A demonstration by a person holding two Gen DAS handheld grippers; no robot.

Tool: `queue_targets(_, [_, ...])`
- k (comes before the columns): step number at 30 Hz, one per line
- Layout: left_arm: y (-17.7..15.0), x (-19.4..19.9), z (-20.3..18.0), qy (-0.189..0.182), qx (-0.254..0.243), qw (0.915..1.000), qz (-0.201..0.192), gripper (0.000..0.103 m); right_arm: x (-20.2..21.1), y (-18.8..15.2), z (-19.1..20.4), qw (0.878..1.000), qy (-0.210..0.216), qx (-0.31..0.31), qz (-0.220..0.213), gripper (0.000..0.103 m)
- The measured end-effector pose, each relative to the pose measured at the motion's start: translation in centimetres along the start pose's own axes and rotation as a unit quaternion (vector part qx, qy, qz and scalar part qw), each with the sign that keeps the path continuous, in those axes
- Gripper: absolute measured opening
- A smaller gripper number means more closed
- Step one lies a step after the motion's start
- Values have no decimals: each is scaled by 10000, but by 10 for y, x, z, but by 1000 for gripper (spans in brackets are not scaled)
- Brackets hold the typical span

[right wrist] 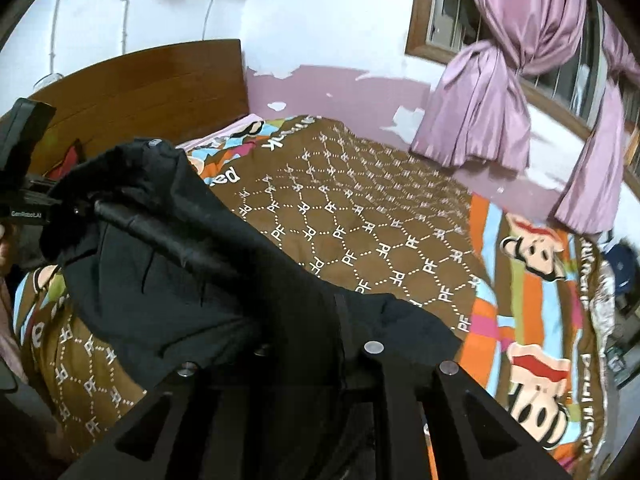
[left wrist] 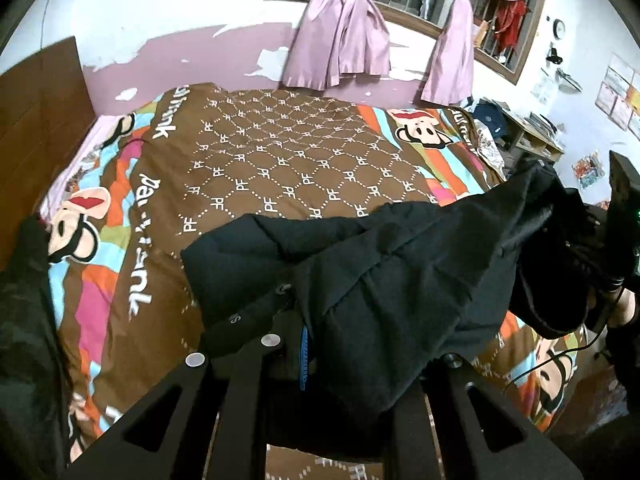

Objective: Fold large clothes

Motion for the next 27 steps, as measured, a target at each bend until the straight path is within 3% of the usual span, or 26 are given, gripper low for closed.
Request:
queue_targets(5, [23, -53, 42, -362, 319, 9987, 162, 14, -58, -2, -22, 9988, 314, -328, 171, 16])
queue_targets(9, [30, -93, 68, -645, 248, 9973, 251, 18, -97, -7, -34, 9950, 682, -697, 211, 19])
queue_targets(13, [33, -117, 90, -946, 418, 9943, 273, 21, -121, -12, -47, 9889, 1021, -1057, 212, 27])
queue_targets(15, [37, -122, 94, -1051, 407, 9932, 306, 24, -124, -11, -53, 9836, 1278, -1255, 211, 33])
queue_targets(17, [40, -121, 97, -1270, 410, 9904, 362, 27, -121, -12, -59, 9796, 1483, -1333, 238, 54])
queue_targets(20, [40, -111, 97, -1525, 287, 9870, 424, 29, -111, -10, -69, 9789, 1559, -1303, 213, 78])
queue_targets(25, [37, -87, 86, -1651, -94, 9852, 441, 30, -91, -7, -85, 9776, 1444, -1529, -86, 95])
queue_targets(27, [34, -78, 85, -1740, -120, 9840, 372, 30, -82, -6, -86, 9787, 1325, -1547, -244, 95])
Point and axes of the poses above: each gripper's, at about its wrist camera, not at the fingertips, and x roughly against the way its jaws point, z to its left, y to its top, the point moved 6 cm from there along -x, roughly the way its jaws point, and after that the axes turned 5 degrees about -y, right-handed, at the moved point
